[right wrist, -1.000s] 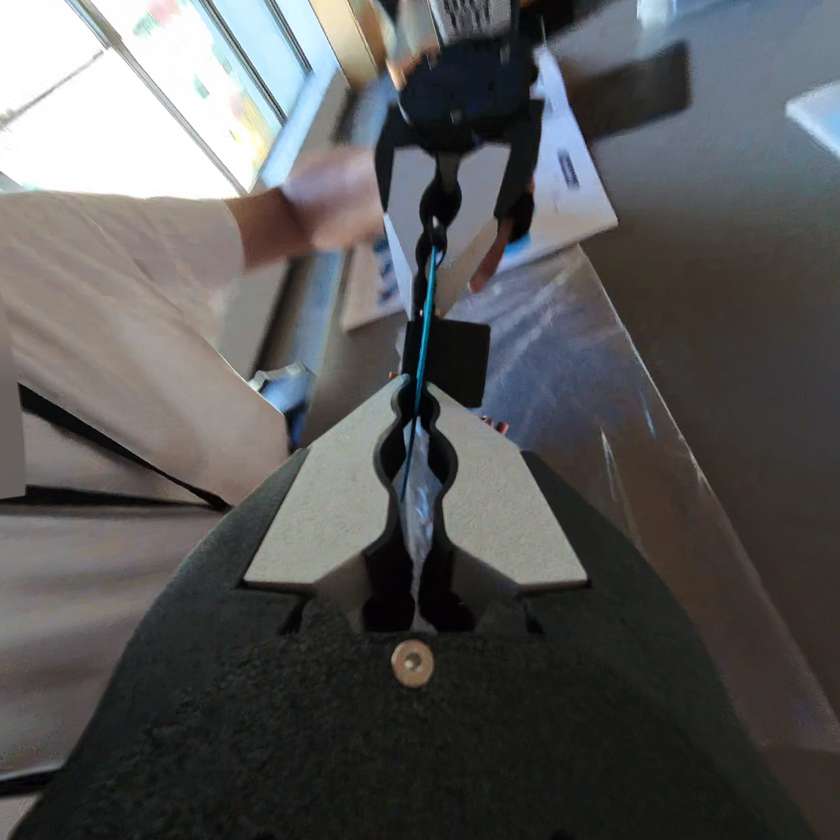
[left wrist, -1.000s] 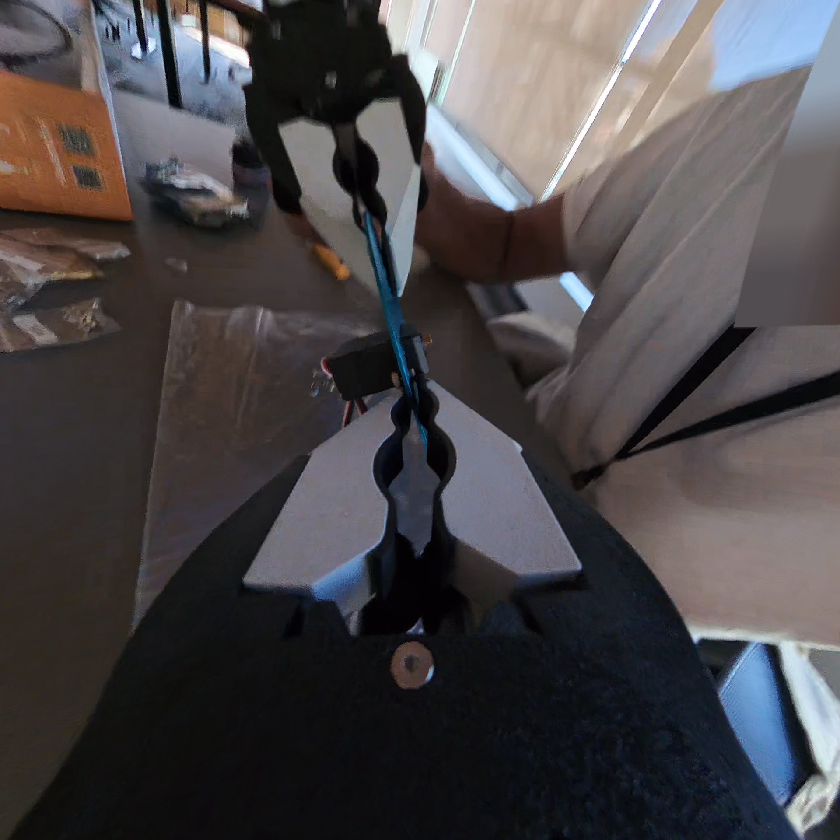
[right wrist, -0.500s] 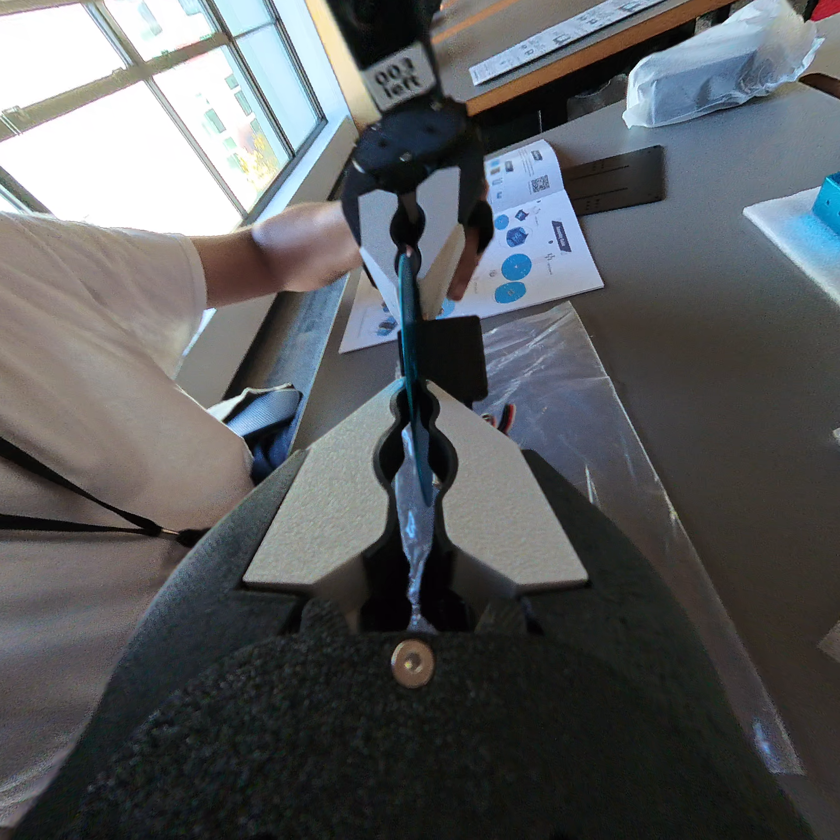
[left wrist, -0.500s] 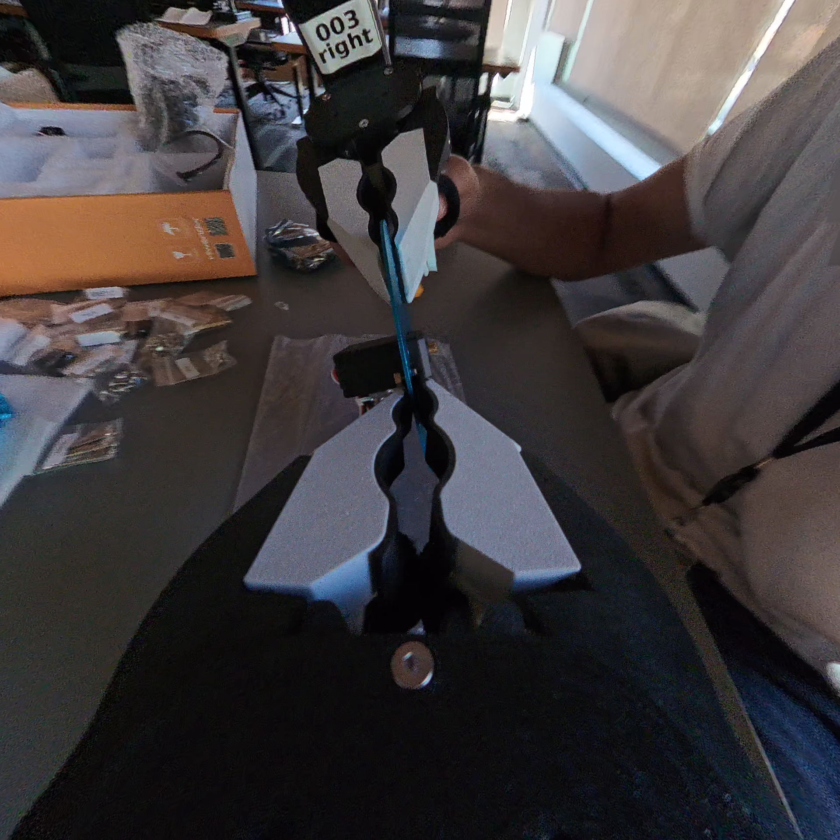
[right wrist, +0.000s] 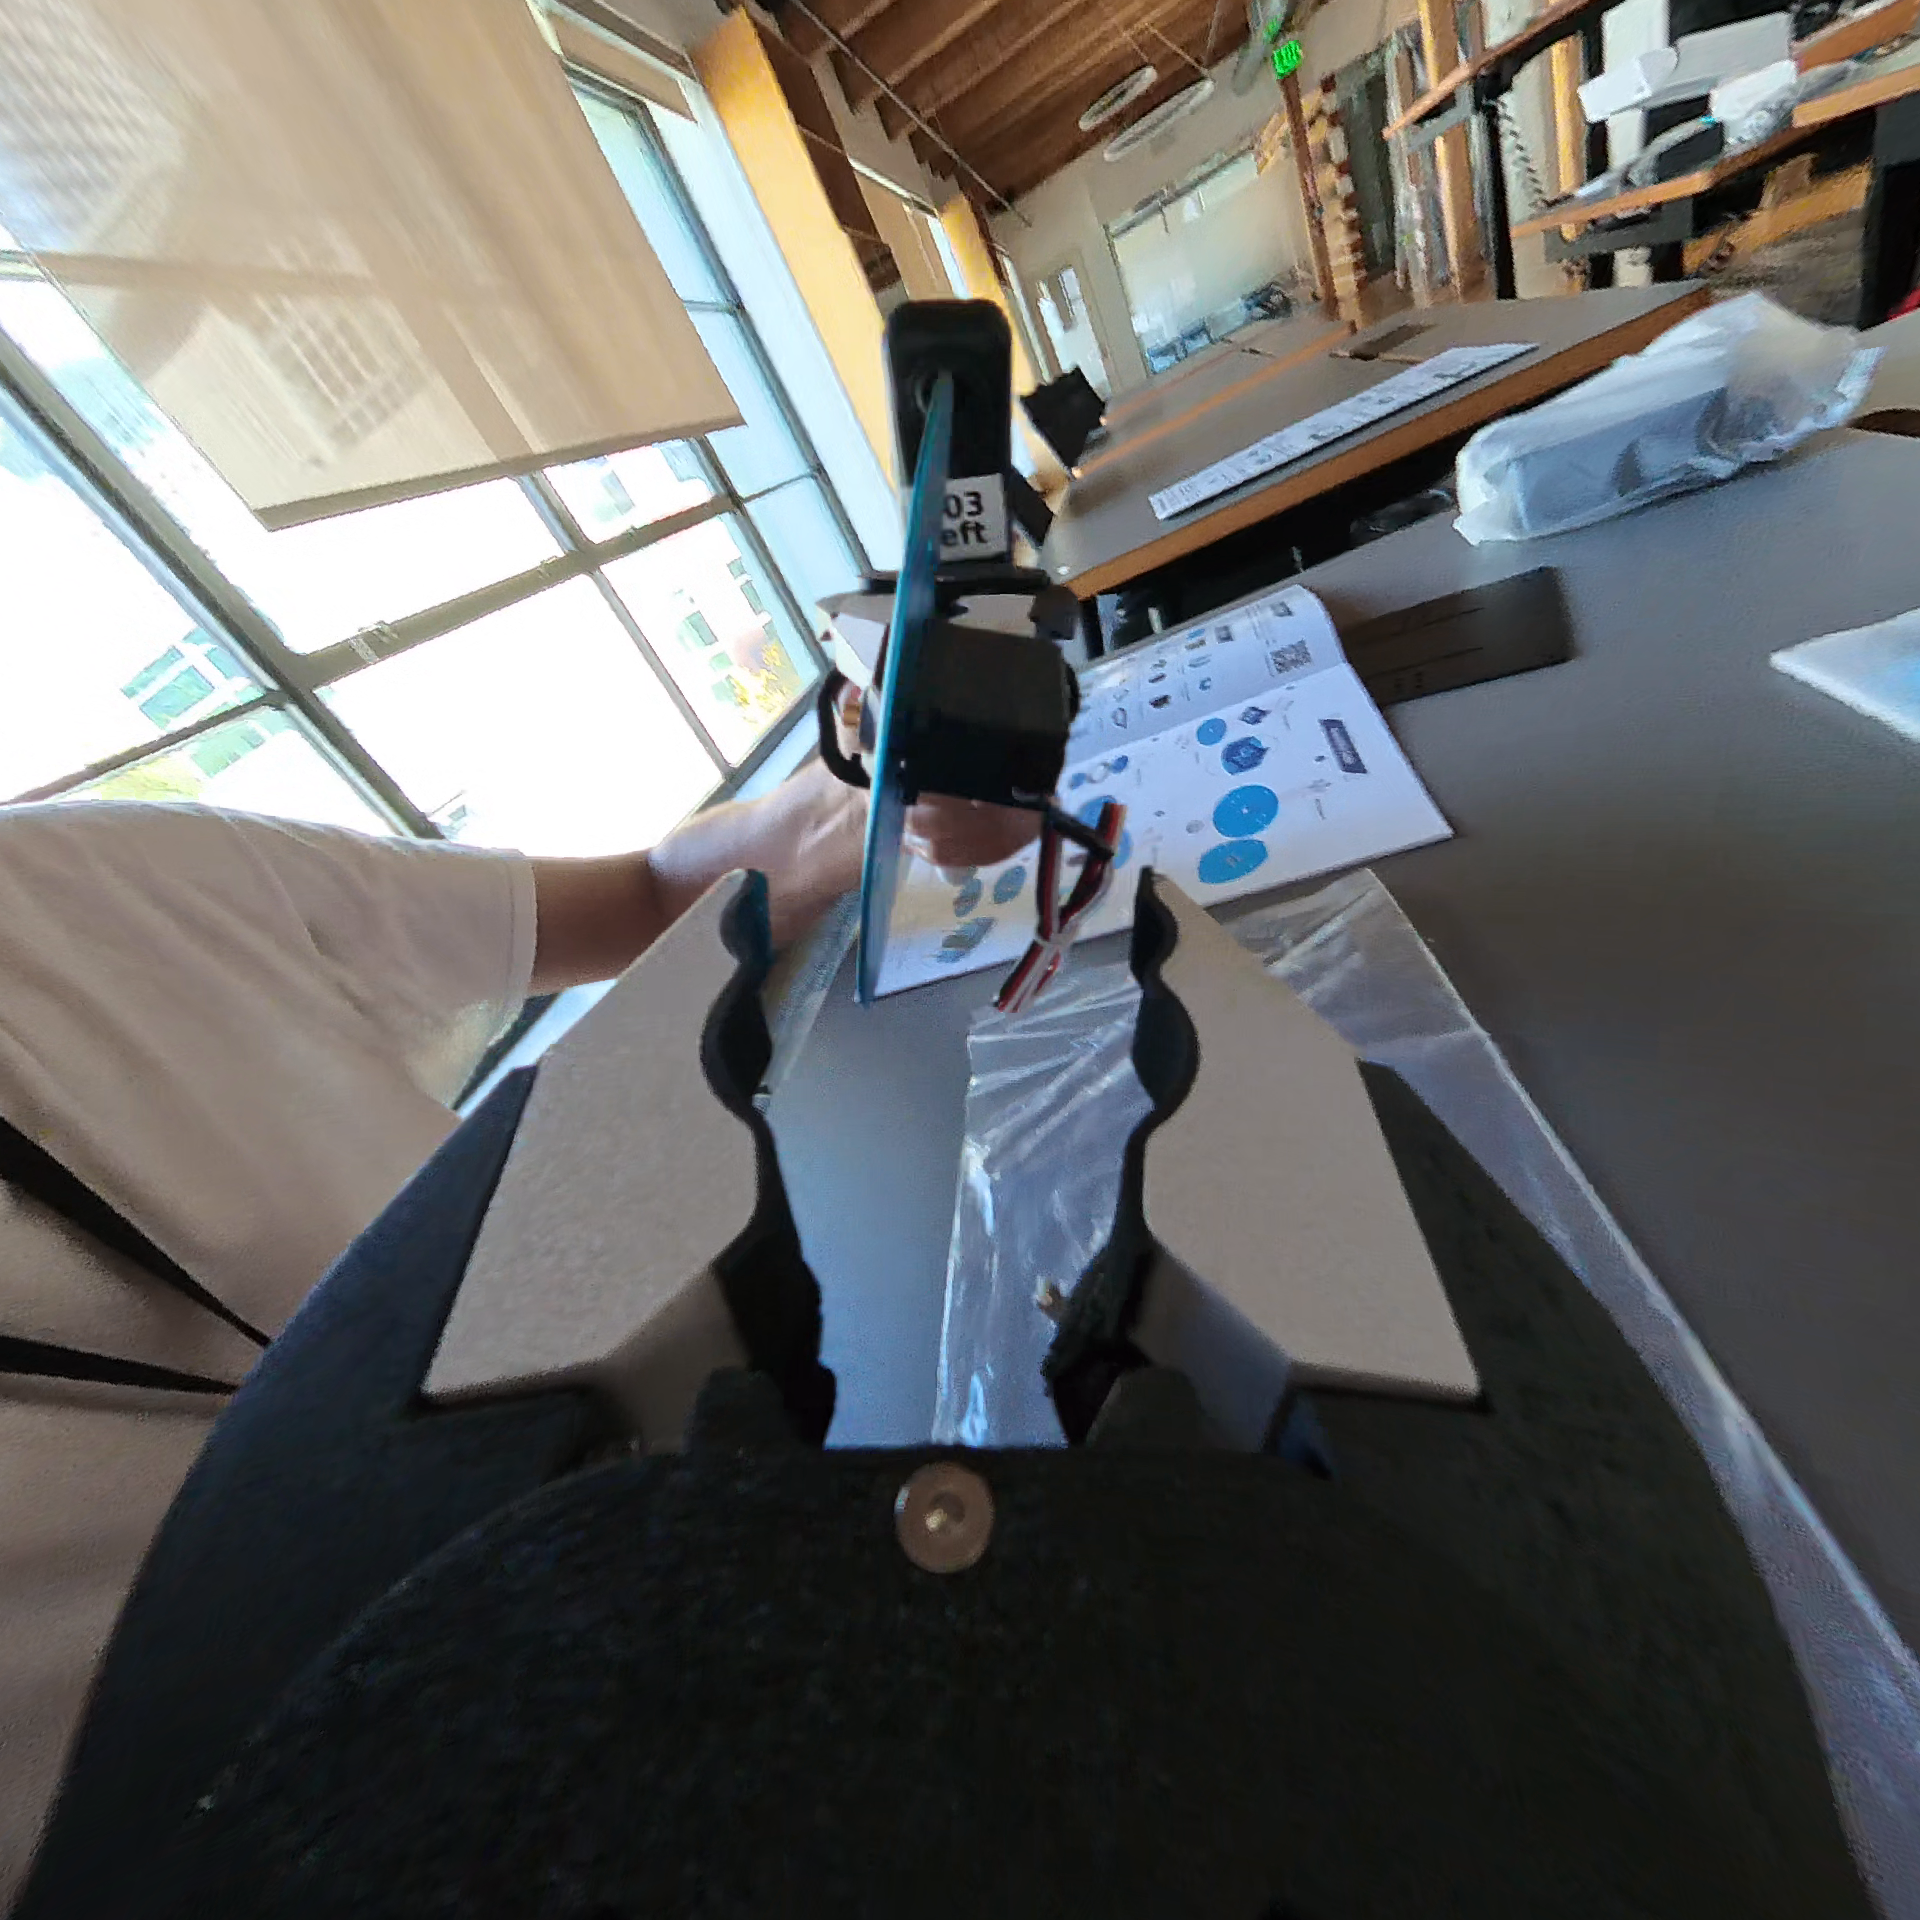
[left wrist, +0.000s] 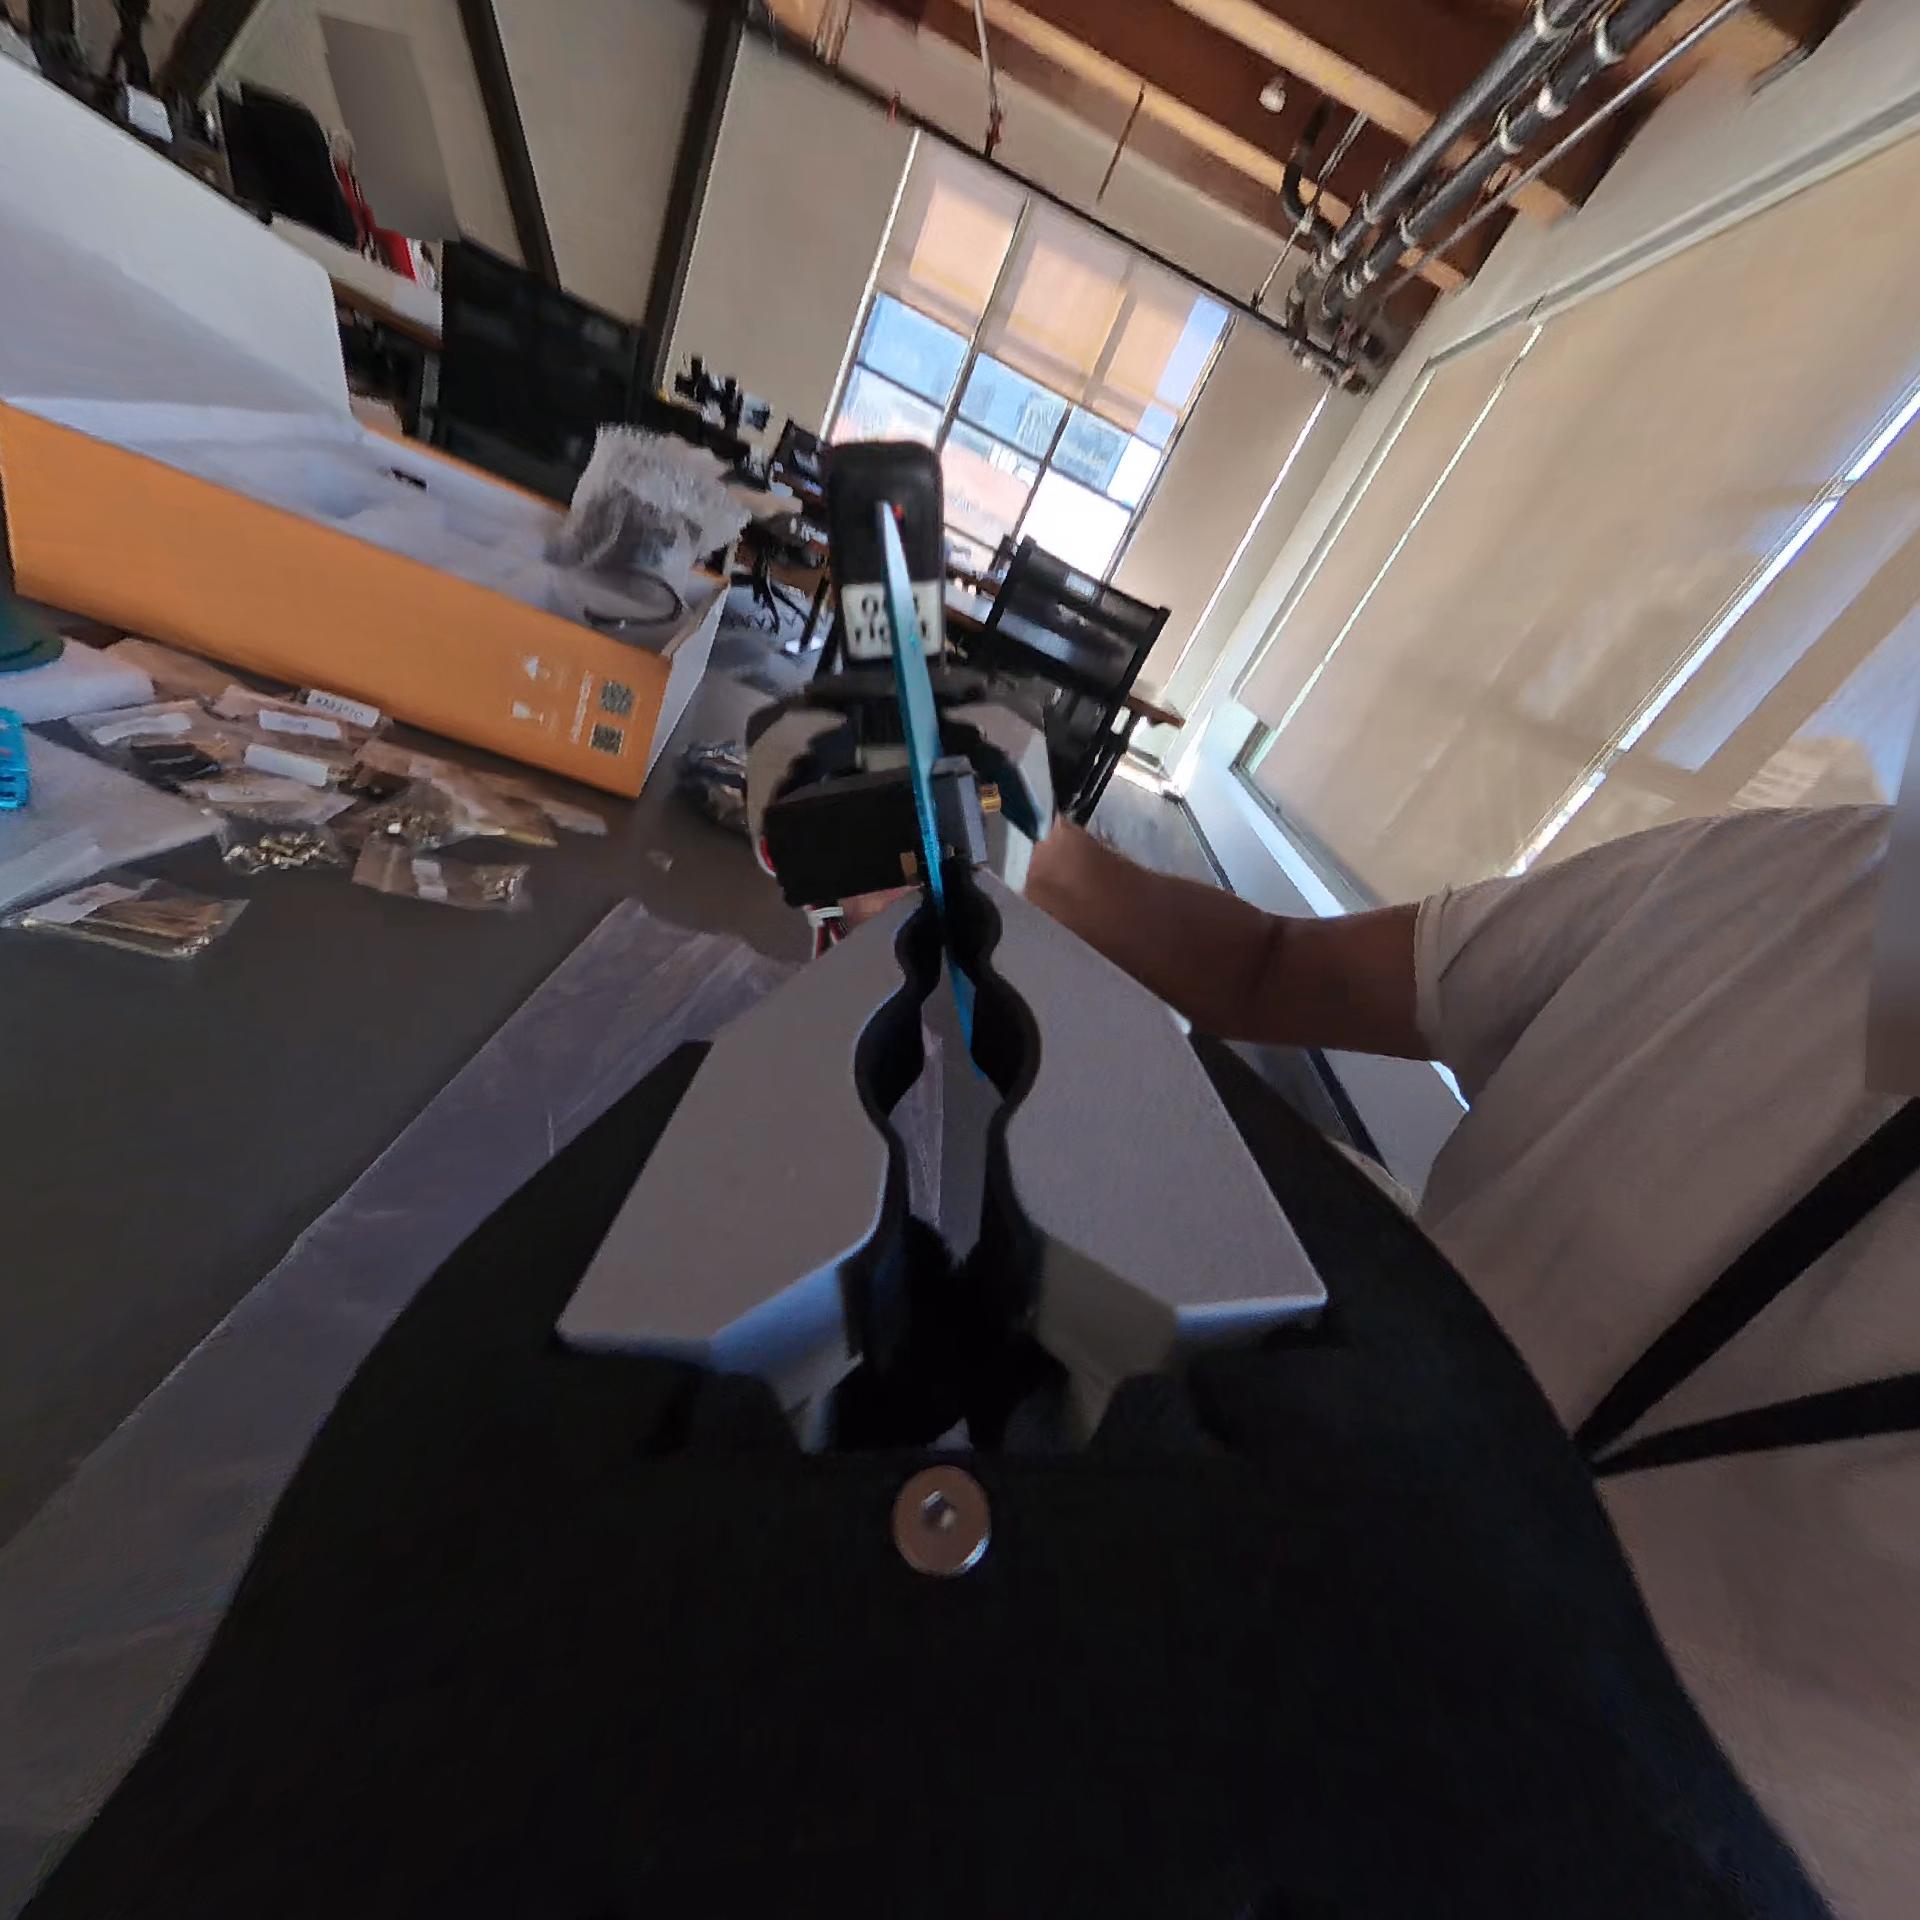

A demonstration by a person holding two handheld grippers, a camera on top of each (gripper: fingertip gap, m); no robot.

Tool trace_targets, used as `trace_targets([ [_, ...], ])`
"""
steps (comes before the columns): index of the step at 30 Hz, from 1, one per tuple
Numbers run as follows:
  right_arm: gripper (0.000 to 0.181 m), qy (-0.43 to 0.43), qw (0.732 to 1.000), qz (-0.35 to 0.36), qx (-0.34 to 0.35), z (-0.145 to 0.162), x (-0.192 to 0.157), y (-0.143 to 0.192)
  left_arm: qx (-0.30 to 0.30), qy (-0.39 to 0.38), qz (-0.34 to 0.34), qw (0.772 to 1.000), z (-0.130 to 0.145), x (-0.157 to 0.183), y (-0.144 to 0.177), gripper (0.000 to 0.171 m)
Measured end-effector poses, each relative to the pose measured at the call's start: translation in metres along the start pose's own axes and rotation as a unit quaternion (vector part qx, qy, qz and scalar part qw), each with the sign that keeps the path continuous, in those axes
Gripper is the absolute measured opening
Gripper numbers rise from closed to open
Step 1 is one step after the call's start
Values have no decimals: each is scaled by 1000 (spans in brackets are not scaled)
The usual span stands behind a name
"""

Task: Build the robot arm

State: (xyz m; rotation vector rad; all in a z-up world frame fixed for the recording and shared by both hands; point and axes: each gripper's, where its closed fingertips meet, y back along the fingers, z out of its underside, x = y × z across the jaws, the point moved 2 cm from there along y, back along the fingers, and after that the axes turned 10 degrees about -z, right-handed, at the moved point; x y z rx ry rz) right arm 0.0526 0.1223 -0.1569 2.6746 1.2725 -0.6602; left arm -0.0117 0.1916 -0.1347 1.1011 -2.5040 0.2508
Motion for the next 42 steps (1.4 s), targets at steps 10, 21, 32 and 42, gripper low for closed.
trace_targets([
  [10,44,-31,995,-66,75,-8,-16,-20,50,-9,-13,999,6,22,-14,1],
  [21,38,-78,996,-38,38,4,-2,-13,26,28,-56,998,21,7,-16,11],
  [32,38,-137,990,-41,14,21,8,-21,36,87,-41,995,30,-6,-8,41],
  [42,38,-126,990,-48,-27,36,4,-34,9,77,-65,995,45,-4,-14,45],
])
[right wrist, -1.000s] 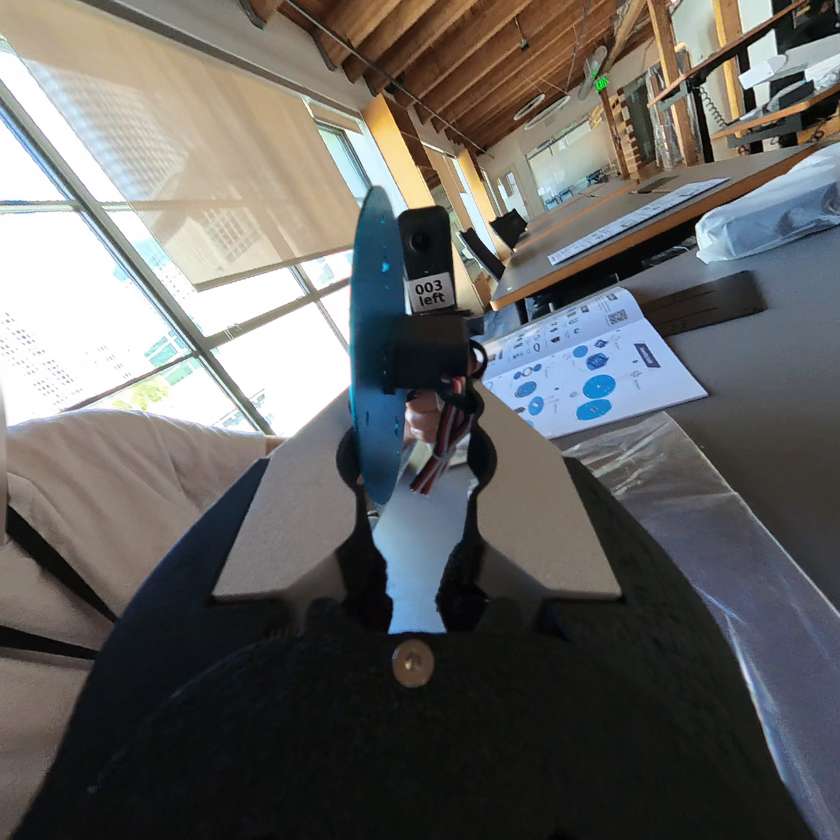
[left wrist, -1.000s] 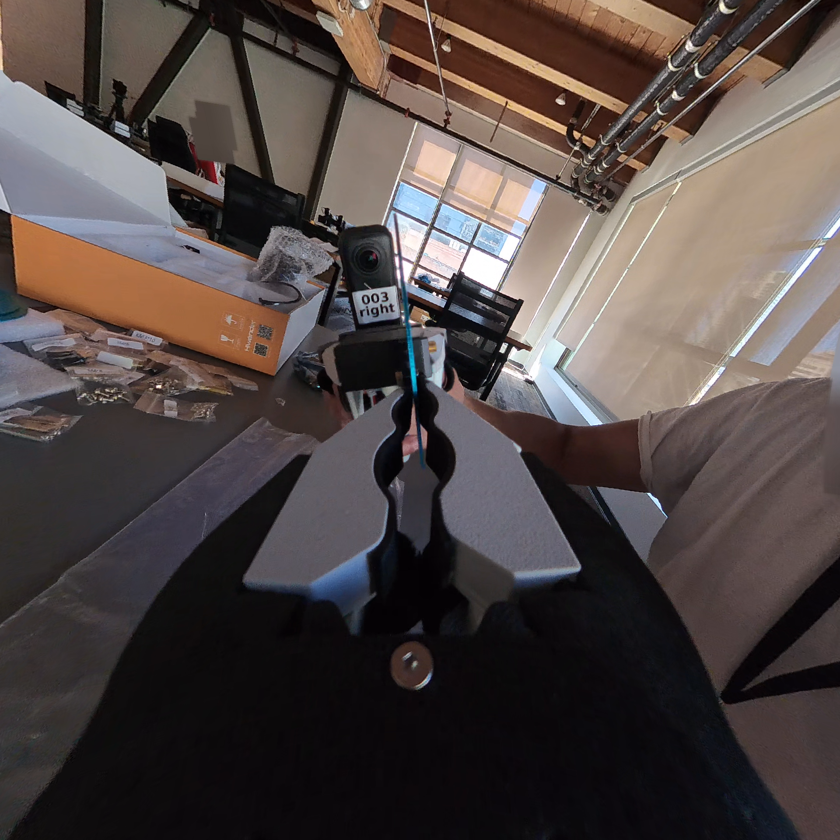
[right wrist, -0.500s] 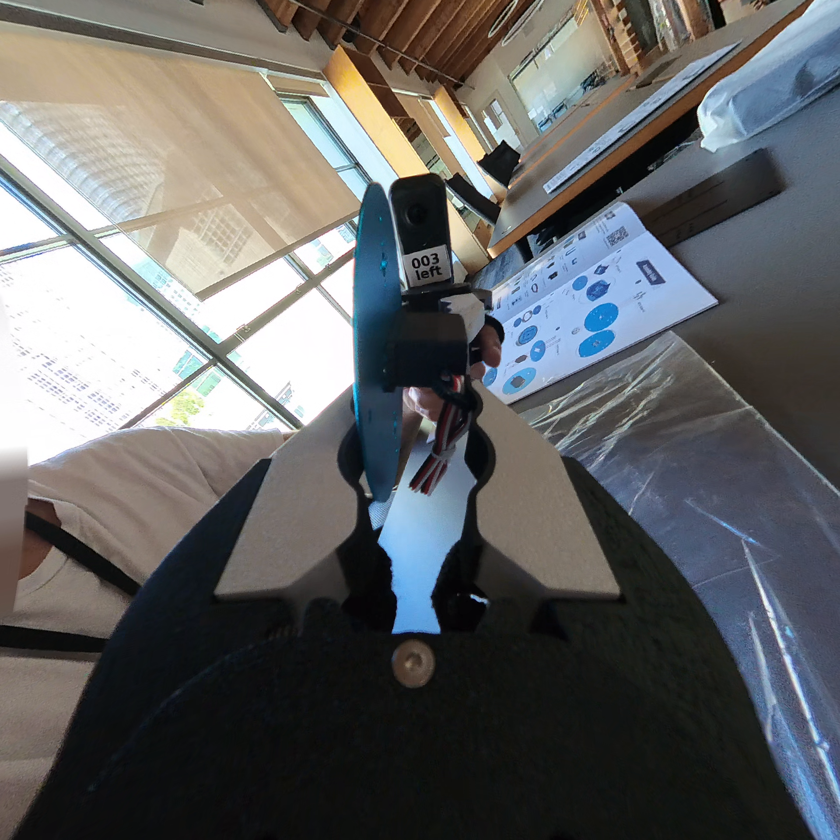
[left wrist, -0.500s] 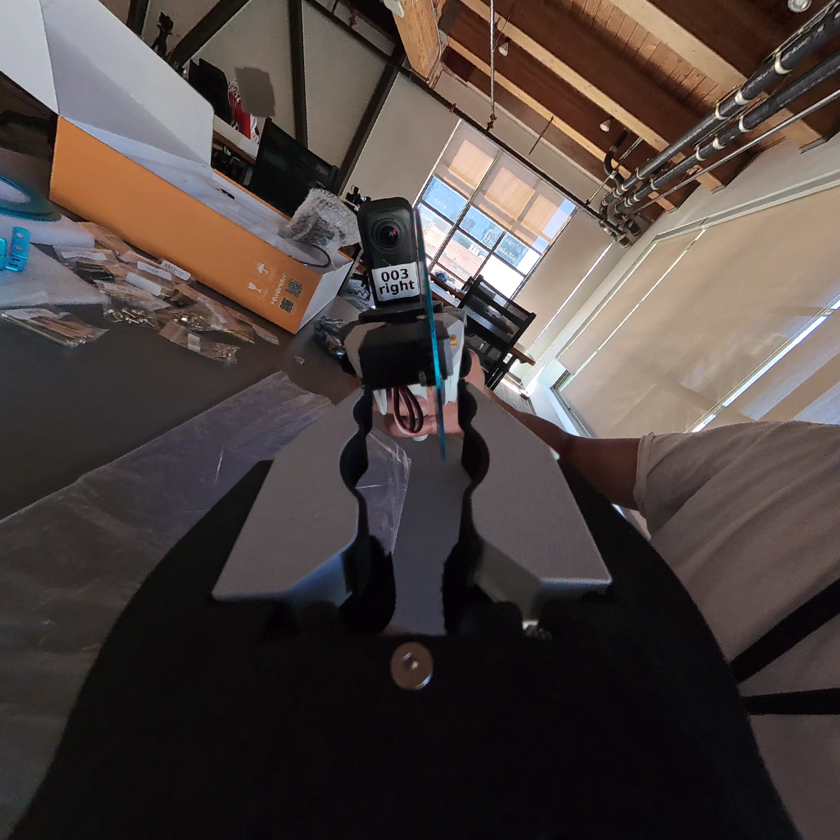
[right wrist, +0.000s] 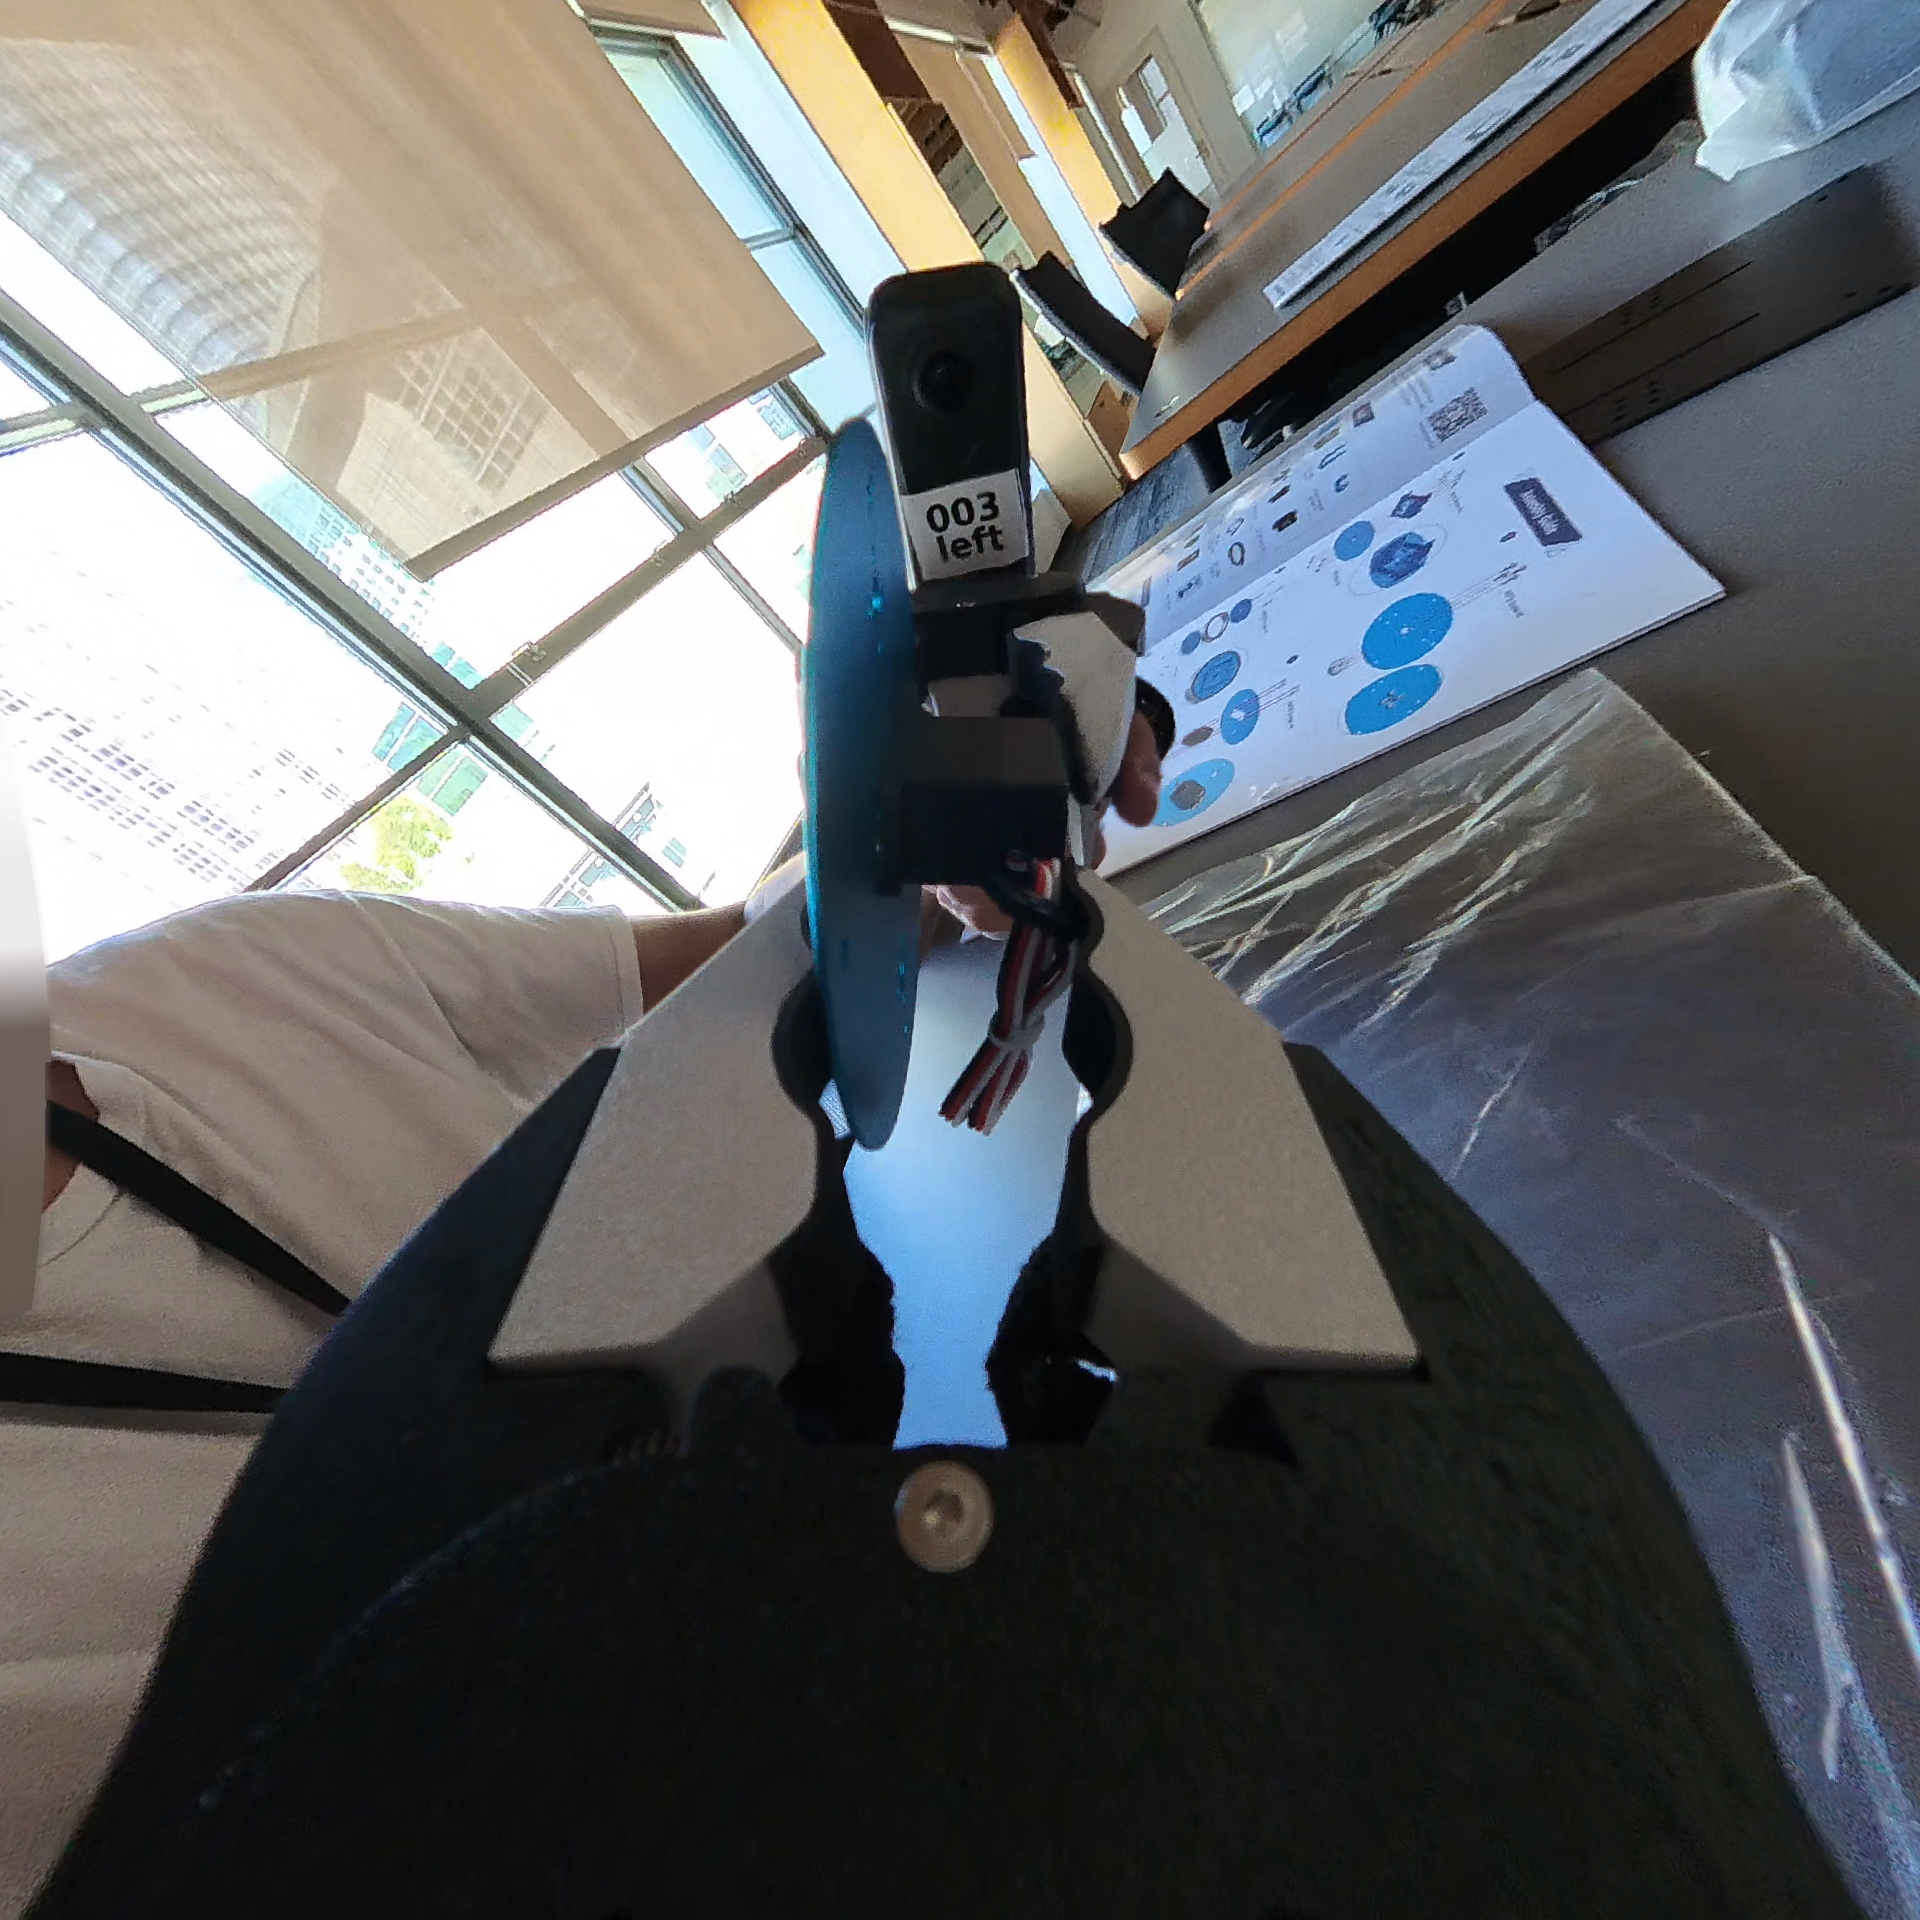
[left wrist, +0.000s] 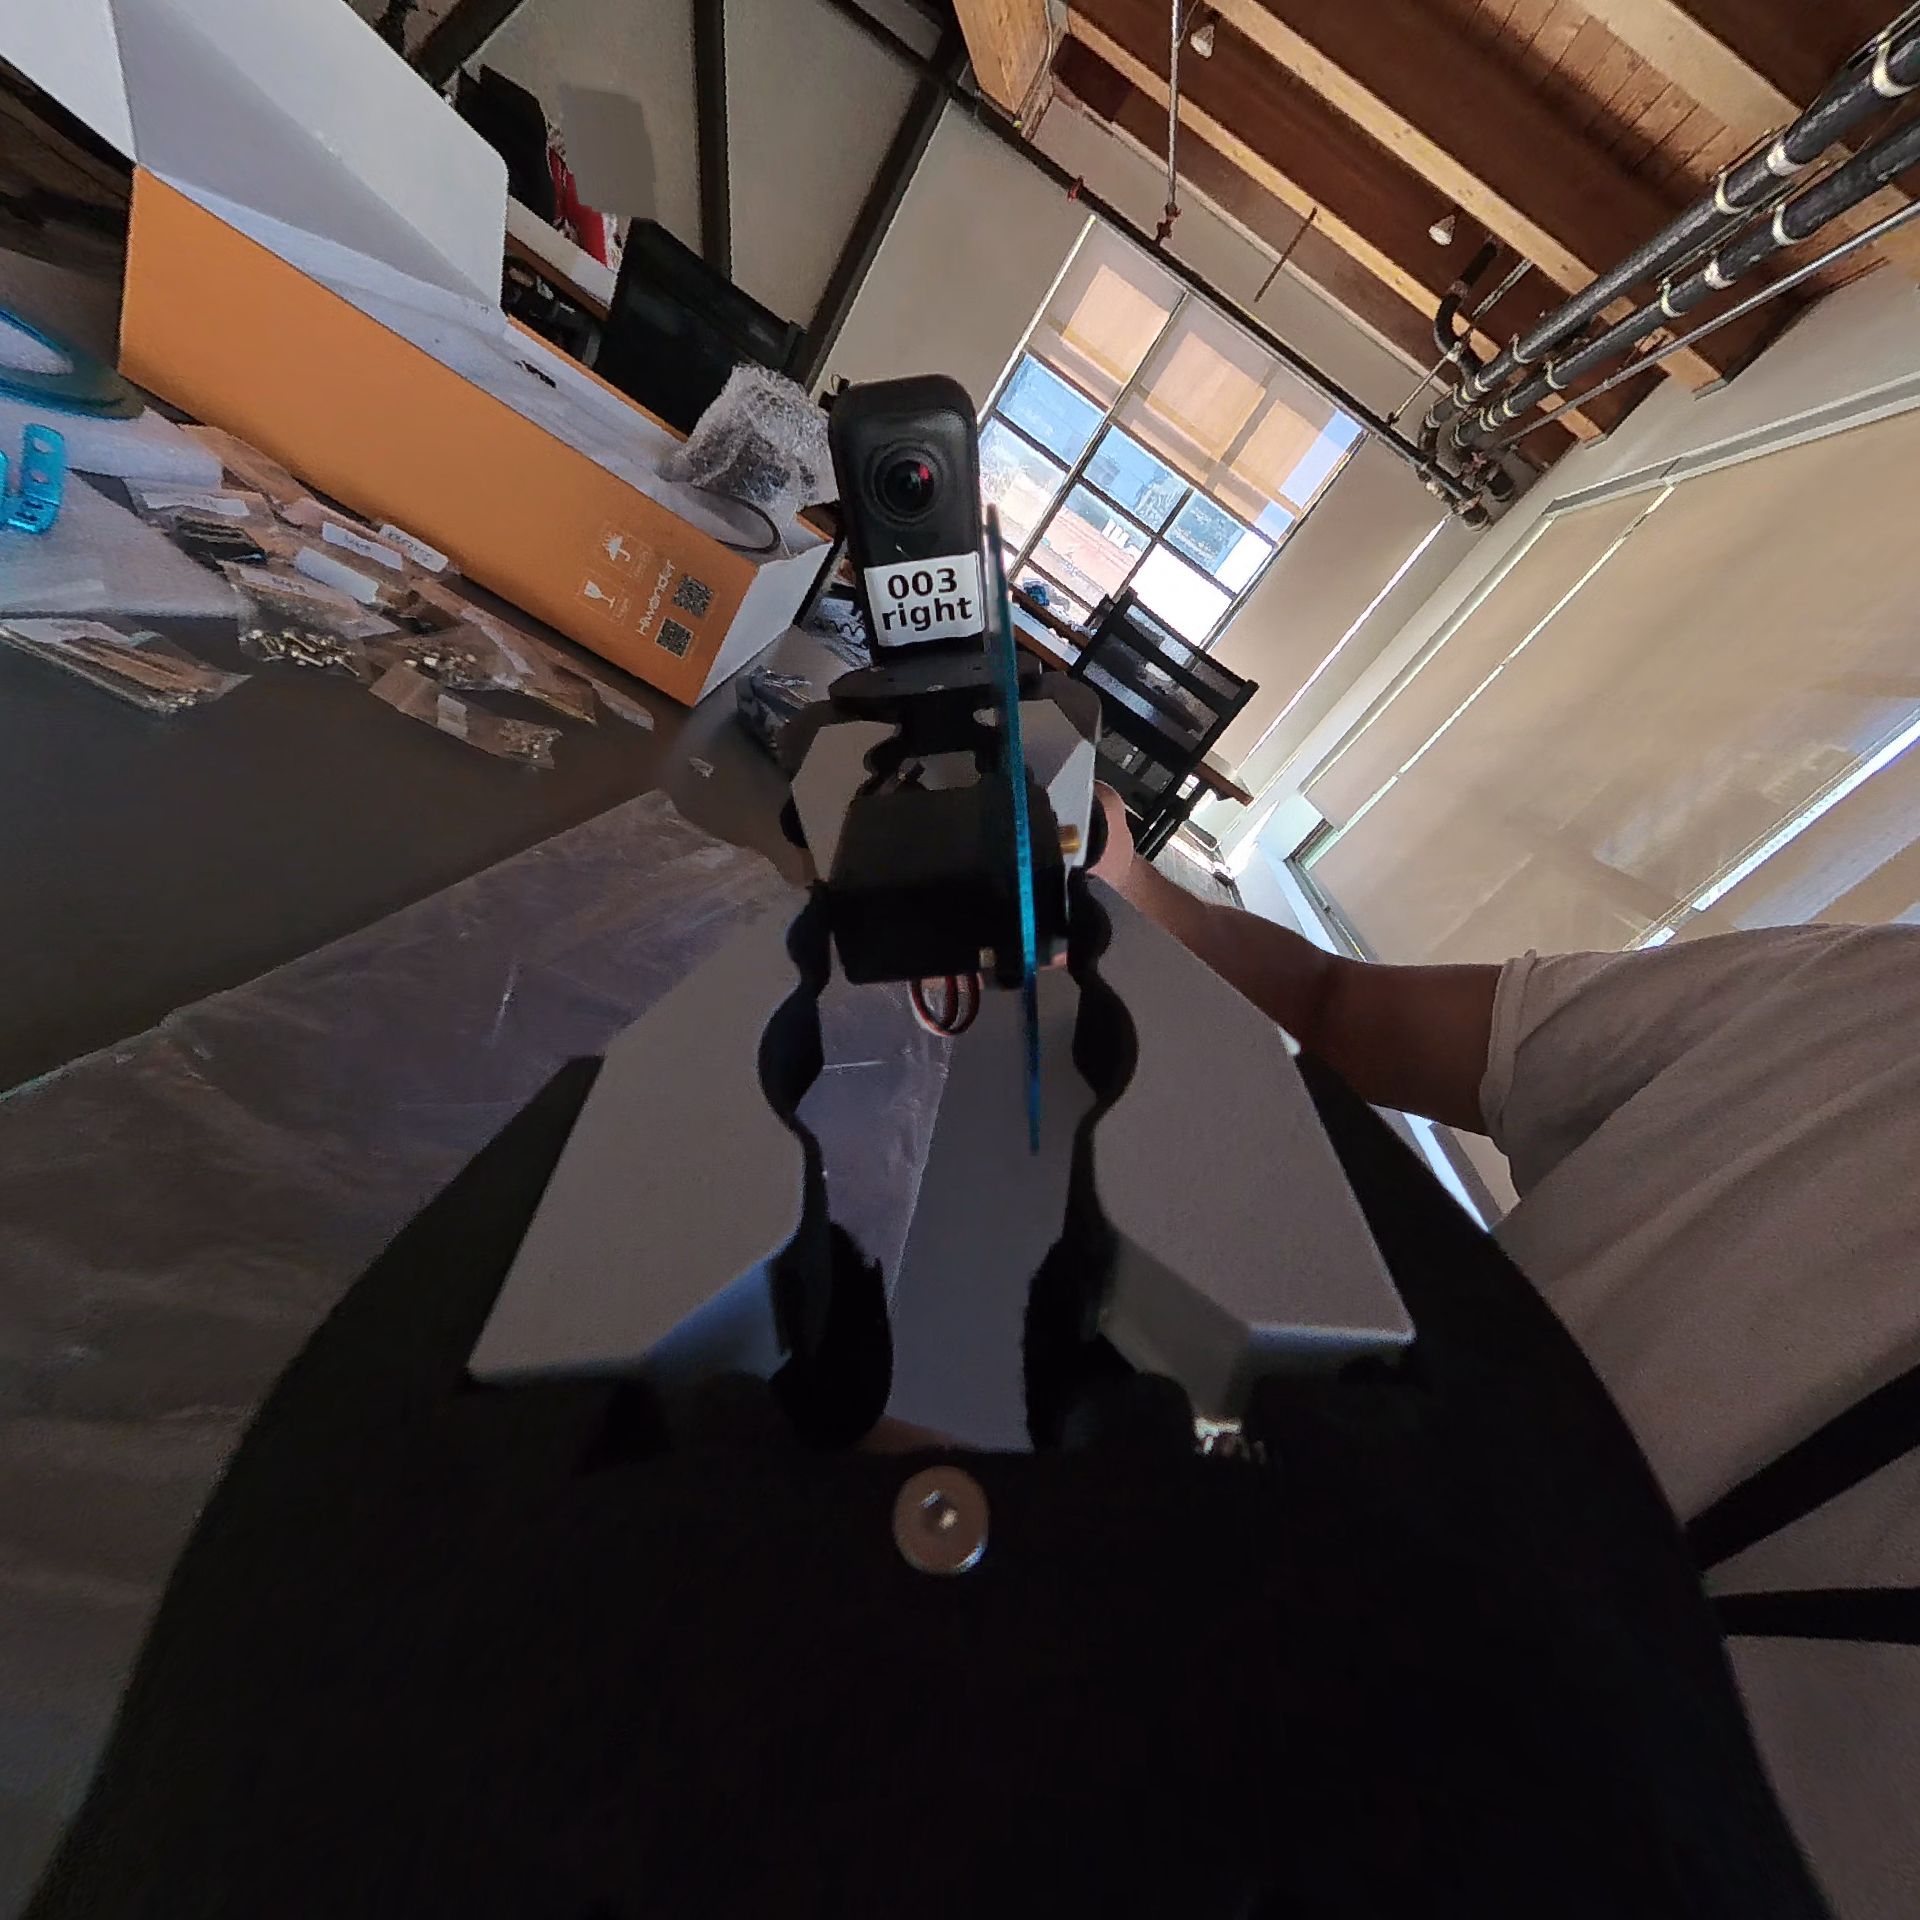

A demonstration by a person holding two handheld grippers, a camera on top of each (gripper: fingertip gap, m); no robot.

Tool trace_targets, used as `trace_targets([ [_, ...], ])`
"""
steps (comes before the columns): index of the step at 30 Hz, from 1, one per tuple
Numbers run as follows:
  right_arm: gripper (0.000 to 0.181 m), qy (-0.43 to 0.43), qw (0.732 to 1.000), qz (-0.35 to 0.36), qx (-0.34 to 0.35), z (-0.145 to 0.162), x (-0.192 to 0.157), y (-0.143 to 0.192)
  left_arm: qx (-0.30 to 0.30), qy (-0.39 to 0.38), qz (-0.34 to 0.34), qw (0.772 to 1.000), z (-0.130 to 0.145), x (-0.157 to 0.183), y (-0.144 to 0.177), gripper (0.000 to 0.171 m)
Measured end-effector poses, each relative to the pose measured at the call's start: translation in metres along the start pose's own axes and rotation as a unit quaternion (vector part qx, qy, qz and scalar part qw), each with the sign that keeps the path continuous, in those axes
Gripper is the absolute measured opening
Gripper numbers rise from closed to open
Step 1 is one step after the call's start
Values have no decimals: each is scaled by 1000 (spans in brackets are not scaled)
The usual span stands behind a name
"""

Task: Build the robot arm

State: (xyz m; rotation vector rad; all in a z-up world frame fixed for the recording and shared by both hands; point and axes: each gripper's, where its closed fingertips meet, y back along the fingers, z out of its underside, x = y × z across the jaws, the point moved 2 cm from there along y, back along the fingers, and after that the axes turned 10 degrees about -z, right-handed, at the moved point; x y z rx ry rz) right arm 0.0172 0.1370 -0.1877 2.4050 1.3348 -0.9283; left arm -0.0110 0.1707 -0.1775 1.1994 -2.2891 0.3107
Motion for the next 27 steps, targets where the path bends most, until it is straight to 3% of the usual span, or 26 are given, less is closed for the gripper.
trace_targets([
  [11,39,-27,1000,-1,9,0,4,4,67,80,-1,995,2,-4,-5,44],
  [18,54,-15,999,9,42,-15,4,20,104,102,-11,989,-5,-9,4,43],
  [22,54,34,997,61,31,-24,7,41,130,100,-39,986,-13,-19,17,43],
  [26,57,113,980,160,-31,-23,18,64,133,80,-97,983,-16,-36,23,43],
  [27,65,134,974,174,-55,-20,20,69,135,74,-106,982,-16,-38,23,43],
])
